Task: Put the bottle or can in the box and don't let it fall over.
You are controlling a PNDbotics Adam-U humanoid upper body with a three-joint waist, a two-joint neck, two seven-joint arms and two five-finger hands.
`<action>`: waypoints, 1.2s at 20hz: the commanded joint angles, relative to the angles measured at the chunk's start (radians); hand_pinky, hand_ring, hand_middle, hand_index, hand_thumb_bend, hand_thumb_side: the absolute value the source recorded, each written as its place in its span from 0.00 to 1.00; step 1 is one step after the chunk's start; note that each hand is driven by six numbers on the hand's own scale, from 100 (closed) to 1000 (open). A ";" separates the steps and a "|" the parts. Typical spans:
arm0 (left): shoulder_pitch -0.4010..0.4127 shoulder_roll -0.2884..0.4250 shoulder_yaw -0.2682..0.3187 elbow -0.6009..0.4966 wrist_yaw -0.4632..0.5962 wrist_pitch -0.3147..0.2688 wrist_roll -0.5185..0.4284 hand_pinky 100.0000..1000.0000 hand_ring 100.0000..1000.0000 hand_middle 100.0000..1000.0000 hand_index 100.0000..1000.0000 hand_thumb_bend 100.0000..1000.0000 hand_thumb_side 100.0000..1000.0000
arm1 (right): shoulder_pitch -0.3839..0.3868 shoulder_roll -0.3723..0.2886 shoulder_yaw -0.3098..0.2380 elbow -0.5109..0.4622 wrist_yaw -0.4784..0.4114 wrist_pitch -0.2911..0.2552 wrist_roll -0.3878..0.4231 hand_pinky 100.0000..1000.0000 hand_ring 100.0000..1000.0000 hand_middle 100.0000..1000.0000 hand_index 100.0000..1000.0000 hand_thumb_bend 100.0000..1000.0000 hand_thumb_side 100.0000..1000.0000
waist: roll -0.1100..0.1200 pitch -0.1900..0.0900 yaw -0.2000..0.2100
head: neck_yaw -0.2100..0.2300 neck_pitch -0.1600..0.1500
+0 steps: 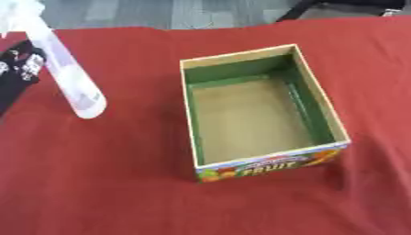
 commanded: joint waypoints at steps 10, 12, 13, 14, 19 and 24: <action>-0.078 0.036 -0.016 0.051 -0.014 -0.022 0.021 0.85 1.00 1.00 0.92 0.00 0.80 | -0.012 -0.006 0.001 -0.011 0.007 0.004 -0.001 0.49 0.43 0.44 0.63 0.00 1.00 | -0.003 -0.010 -0.011 | 0.010 -0.019; -0.086 0.036 -0.019 0.063 -0.019 -0.024 0.022 0.84 1.00 1.00 0.92 0.00 0.80 | -0.013 -0.006 0.002 -0.011 0.008 0.004 -0.001 0.49 0.43 0.44 0.63 0.00 1.00 | -0.004 -0.009 -0.012 | 0.010 -0.020; -0.090 0.036 -0.020 0.068 -0.019 -0.026 0.023 0.84 1.00 1.00 0.92 0.00 0.80 | -0.013 -0.005 0.003 -0.011 0.008 0.004 -0.001 0.49 0.43 0.44 0.63 0.00 1.00 | -0.004 -0.009 -0.012 | 0.010 -0.021; -0.095 0.035 -0.021 0.073 -0.020 -0.026 0.024 0.84 1.00 1.00 0.92 0.00 0.80 | -0.013 -0.005 0.003 -0.011 0.008 0.005 -0.001 0.49 0.43 0.44 0.63 0.00 1.00 | -0.005 -0.009 -0.012 | 0.011 -0.022; -0.110 0.028 -0.025 0.087 -0.020 -0.029 0.036 0.81 1.00 1.00 0.89 0.00 0.80 | -0.015 -0.002 0.005 -0.011 0.007 0.008 -0.001 0.49 0.43 0.44 0.63 0.00 1.00 | -0.007 -0.006 -0.014 | 0.015 -0.026; -0.119 0.024 -0.032 0.086 -0.020 -0.035 0.042 0.80 1.00 1.00 0.86 0.00 0.79 | -0.017 -0.001 0.004 -0.011 0.006 0.010 -0.001 0.49 0.43 0.44 0.63 0.00 1.00 | -0.007 -0.005 -0.015 | 0.017 -0.027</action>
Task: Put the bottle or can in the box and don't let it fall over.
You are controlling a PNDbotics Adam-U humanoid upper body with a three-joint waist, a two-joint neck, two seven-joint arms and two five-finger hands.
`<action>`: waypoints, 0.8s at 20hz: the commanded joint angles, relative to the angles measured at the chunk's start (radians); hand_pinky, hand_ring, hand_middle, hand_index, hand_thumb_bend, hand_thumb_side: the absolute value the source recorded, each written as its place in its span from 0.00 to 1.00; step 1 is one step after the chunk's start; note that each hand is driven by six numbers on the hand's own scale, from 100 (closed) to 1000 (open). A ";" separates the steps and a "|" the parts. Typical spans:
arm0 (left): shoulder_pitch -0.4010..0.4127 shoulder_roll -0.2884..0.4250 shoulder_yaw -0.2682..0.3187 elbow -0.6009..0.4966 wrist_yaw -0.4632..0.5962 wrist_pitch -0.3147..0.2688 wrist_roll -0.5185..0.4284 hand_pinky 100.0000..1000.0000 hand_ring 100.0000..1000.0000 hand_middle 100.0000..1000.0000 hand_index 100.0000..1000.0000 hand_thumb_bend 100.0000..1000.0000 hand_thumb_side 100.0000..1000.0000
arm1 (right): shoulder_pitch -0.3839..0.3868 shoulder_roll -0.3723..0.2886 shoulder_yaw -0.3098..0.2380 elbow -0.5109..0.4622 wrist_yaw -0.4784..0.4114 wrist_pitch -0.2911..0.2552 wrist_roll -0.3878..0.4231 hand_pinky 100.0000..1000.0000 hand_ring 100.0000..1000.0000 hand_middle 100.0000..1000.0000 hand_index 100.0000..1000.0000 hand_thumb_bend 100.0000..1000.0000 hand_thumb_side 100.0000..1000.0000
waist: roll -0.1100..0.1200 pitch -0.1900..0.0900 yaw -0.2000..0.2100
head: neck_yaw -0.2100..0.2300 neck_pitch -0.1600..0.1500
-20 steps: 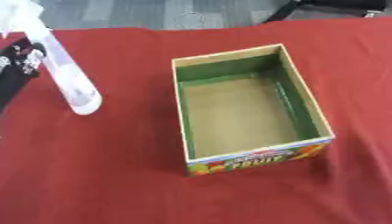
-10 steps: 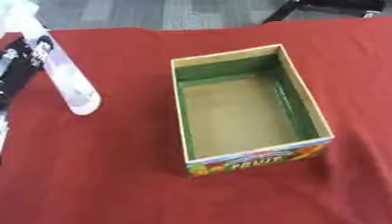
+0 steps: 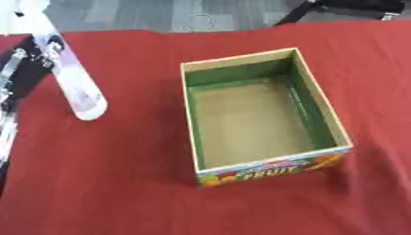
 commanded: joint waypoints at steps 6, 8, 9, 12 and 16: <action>-0.026 0.023 -0.008 -0.021 -0.034 -0.009 -0.009 0.85 1.00 1.00 0.90 0.10 0.88 | -0.009 -0.010 -0.001 -0.011 0.004 0.005 -0.002 0.49 0.43 0.43 0.63 0.00 1.00 | -0.002 -0.013 -0.004 | 0.003 -0.018; -0.026 0.025 -0.007 -0.027 -0.049 -0.005 -0.019 0.86 1.00 1.00 0.91 0.13 0.91 | -0.009 -0.011 0.000 -0.011 0.004 0.005 -0.002 0.49 0.43 0.43 0.63 0.00 1.00 | -0.001 -0.013 -0.003 | 0.002 -0.018; -0.027 0.026 -0.007 -0.028 -0.059 -0.002 -0.022 0.86 1.00 1.00 0.91 0.13 0.91 | -0.009 -0.011 0.000 -0.011 0.004 0.005 -0.002 0.49 0.43 0.43 0.63 0.00 1.00 | -0.001 -0.014 -0.003 | 0.002 -0.019; -0.029 0.029 -0.005 -0.027 -0.088 0.006 -0.029 0.87 1.00 1.00 0.91 0.15 0.92 | -0.008 -0.012 0.000 -0.011 0.003 0.004 -0.002 0.49 0.43 0.43 0.63 0.00 1.00 | -0.001 -0.015 -0.003 | 0.002 -0.021; -0.032 0.033 -0.002 -0.021 -0.116 0.013 -0.030 0.87 1.00 1.00 0.92 0.13 0.91 | -0.006 -0.012 -0.001 -0.011 0.002 0.004 -0.002 0.49 0.43 0.43 0.63 0.00 1.00 | 0.000 -0.016 -0.002 | 0.001 -0.021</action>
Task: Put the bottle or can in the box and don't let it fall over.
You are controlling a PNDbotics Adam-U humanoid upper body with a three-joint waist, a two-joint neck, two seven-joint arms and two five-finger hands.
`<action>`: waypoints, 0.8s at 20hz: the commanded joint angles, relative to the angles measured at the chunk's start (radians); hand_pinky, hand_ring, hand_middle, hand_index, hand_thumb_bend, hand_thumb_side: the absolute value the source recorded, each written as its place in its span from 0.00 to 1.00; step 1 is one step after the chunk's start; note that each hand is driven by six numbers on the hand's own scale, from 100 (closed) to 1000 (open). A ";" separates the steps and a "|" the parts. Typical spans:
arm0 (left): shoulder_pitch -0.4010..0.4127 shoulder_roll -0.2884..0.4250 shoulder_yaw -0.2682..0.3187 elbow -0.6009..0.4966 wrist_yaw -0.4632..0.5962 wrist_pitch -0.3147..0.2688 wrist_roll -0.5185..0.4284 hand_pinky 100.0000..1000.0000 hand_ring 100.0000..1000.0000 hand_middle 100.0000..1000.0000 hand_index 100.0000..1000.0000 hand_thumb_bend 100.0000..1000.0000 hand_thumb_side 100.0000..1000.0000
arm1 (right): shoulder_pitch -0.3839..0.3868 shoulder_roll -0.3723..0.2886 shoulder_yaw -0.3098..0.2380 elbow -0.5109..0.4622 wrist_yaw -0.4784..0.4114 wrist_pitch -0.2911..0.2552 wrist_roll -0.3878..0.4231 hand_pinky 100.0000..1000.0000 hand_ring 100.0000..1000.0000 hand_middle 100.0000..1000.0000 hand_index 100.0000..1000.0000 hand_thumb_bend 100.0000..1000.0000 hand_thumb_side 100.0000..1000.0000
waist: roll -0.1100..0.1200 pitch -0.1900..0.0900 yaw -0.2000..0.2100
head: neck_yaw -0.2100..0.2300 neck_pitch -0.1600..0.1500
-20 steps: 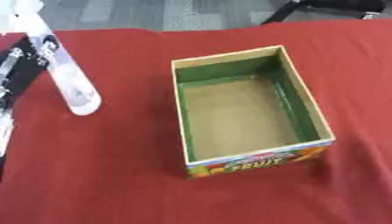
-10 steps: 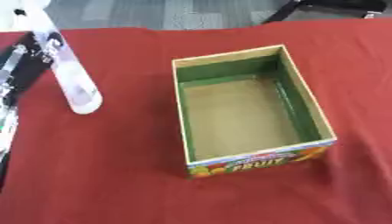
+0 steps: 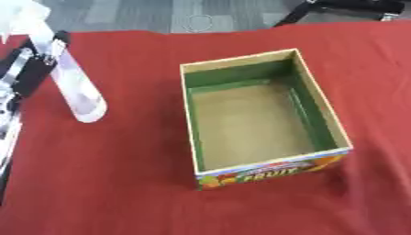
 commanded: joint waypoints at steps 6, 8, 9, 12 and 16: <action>-0.027 0.027 0.012 0.007 -0.028 0.014 0.015 0.82 1.00 1.00 0.89 0.11 0.90 | 0.003 -0.012 -0.007 -0.011 0.003 0.001 0.000 0.49 0.43 0.43 0.62 0.00 1.00 | 0.000 -0.019 0.001 | 0.001 -0.013; -0.031 0.022 0.011 0.015 -0.015 0.017 0.023 0.80 1.00 1.00 0.88 0.11 0.91 | 0.003 -0.011 -0.007 -0.011 0.003 0.002 0.000 0.49 0.43 0.43 0.62 0.00 1.00 | -0.001 -0.019 0.000 | 0.002 -0.014; -0.033 0.019 0.009 0.019 -0.008 0.017 0.025 0.79 1.00 1.00 0.88 0.11 0.91 | 0.003 -0.011 -0.007 -0.011 0.003 0.002 0.000 0.49 0.43 0.43 0.62 0.00 1.00 | -0.002 -0.019 0.000 | 0.002 -0.015; -0.038 0.013 0.004 0.028 0.010 0.015 0.026 0.75 1.00 1.00 0.87 0.11 0.91 | 0.002 -0.010 -0.007 -0.011 0.004 0.002 0.000 0.49 0.42 0.43 0.62 0.00 1.00 | -0.002 -0.018 -0.002 | 0.002 -0.015; -0.037 0.007 -0.003 0.035 0.019 0.007 0.016 0.74 1.00 1.00 0.86 0.11 0.91 | 0.000 -0.009 -0.008 -0.011 0.004 0.002 0.000 0.49 0.42 0.43 0.62 0.00 1.00 | -0.002 -0.016 -0.003 | 0.002 -0.014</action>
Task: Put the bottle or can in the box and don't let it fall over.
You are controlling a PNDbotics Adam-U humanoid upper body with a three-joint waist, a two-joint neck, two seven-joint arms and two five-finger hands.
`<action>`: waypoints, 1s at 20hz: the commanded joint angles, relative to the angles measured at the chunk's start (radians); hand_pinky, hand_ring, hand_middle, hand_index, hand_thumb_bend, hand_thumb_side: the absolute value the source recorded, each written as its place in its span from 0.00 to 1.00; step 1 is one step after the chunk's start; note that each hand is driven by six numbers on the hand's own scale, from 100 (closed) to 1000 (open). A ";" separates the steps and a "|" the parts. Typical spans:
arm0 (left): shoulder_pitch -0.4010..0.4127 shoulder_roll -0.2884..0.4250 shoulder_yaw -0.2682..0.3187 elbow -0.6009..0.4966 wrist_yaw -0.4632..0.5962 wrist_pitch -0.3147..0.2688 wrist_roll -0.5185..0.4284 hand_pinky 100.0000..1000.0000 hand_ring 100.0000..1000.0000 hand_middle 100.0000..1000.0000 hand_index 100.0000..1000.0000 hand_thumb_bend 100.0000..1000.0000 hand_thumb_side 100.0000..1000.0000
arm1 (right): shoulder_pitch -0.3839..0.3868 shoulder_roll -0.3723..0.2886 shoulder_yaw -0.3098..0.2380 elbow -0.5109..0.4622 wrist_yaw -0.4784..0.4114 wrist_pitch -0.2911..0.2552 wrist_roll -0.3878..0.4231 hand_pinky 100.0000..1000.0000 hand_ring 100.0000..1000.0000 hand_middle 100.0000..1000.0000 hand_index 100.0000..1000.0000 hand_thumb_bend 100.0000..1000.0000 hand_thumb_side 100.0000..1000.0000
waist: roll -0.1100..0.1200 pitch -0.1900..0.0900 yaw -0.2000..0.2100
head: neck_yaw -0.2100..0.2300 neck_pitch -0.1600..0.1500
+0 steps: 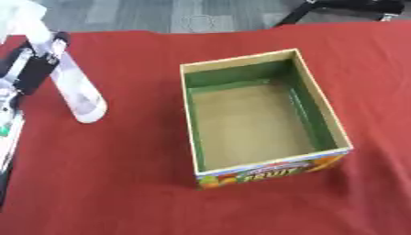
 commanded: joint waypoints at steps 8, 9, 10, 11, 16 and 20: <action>-0.004 -0.003 -0.017 0.004 0.002 -0.031 -0.040 0.72 1.00 1.00 0.84 0.06 0.89 | -0.006 -0.007 -0.010 -0.011 0.003 0.003 0.000 0.49 0.42 0.43 0.62 0.00 1.00 | -0.004 -0.012 -0.003 | 0.001 -0.015; -0.003 -0.005 -0.018 0.005 0.002 -0.034 -0.045 0.72 1.00 1.00 0.84 0.05 0.89 | -0.006 -0.006 -0.010 -0.011 0.003 0.003 0.000 0.49 0.42 0.43 0.62 0.00 1.00 | -0.004 -0.011 -0.003 | 0.001 -0.015; -0.003 -0.006 -0.019 0.006 0.002 -0.038 -0.048 0.72 1.00 1.00 0.84 0.05 0.89 | -0.006 -0.006 -0.010 -0.011 0.004 0.004 0.000 0.49 0.42 0.43 0.62 0.00 1.00 | -0.004 -0.011 -0.003 | 0.002 -0.015; -0.002 -0.009 -0.020 0.008 0.003 -0.040 -0.052 0.71 1.00 1.00 0.84 0.04 0.88 | -0.007 -0.006 -0.010 -0.011 0.004 0.004 0.000 0.49 0.42 0.42 0.62 0.00 1.00 | -0.004 -0.010 -0.004 | 0.002 -0.015; 0.003 -0.020 -0.024 0.023 0.014 -0.047 -0.063 0.70 1.00 1.00 0.85 0.02 0.87 | -0.010 -0.005 -0.013 -0.011 0.002 0.004 0.000 0.49 0.42 0.42 0.62 0.00 1.00 | -0.005 -0.007 -0.006 | 0.002 -0.017; 0.006 -0.028 -0.023 0.040 0.021 -0.040 -0.061 0.76 1.00 1.00 0.85 0.02 0.87 | -0.013 -0.004 -0.015 -0.011 0.001 0.003 0.000 0.49 0.42 0.42 0.62 0.00 1.00 | -0.006 -0.004 -0.007 | 0.003 -0.019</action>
